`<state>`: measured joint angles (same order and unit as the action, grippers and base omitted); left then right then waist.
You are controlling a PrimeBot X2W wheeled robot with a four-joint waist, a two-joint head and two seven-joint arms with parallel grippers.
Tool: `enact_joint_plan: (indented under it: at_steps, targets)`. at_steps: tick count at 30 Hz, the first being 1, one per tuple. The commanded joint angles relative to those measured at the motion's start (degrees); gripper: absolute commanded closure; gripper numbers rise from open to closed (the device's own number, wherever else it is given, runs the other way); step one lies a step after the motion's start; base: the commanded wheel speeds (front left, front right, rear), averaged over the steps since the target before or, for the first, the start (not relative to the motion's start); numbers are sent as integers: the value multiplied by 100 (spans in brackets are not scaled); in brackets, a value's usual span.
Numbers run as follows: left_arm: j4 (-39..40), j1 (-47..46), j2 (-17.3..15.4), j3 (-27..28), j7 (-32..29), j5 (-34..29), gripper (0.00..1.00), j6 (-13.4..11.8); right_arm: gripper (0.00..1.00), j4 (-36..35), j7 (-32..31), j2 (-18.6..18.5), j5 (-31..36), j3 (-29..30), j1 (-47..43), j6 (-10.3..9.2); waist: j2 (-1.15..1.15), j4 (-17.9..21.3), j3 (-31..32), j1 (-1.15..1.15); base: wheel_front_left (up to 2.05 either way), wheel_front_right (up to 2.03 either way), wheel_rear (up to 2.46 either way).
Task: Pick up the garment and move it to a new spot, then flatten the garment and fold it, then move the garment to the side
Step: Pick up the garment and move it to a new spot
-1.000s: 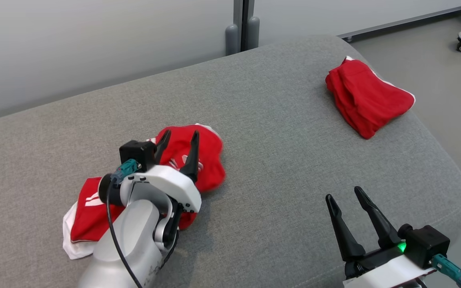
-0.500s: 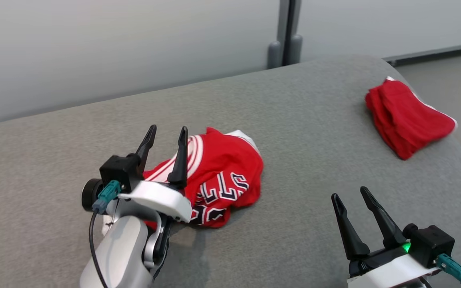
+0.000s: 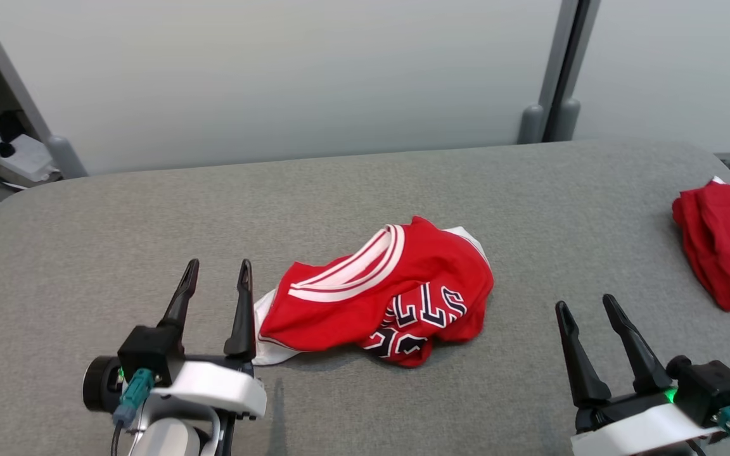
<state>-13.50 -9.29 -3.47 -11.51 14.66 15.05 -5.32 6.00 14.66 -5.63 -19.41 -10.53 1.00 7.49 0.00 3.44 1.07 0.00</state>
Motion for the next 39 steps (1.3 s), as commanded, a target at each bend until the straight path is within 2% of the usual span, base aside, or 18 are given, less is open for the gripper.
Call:
enact_joint_plan:
  at_steps: [1,11,20,27,39]
  targets:
    - [209,-66,-67,227,33,-105,0,-77,0,-176,34,-13,78,-44,37,0,0,-145,106,0,0,0,0]
    - [518,843,30,402,33,-175,0,-97,0,-253,34,111,304,324,-411,0,0,-509,435,0,0,0,0]
    - [1089,1730,55,576,34,-332,0,-67,0,-367,34,170,419,575,-941,0,0,-468,710,0,0,0,0]
    - [1106,2006,57,527,34,-302,0,-65,0,-397,34,158,410,479,-1126,0,0,-364,785,0,0,0,0]
    - [1032,1944,58,544,34,-140,0,-120,0,-373,34,82,271,239,-1152,0,0,-344,804,0,0,0,0]
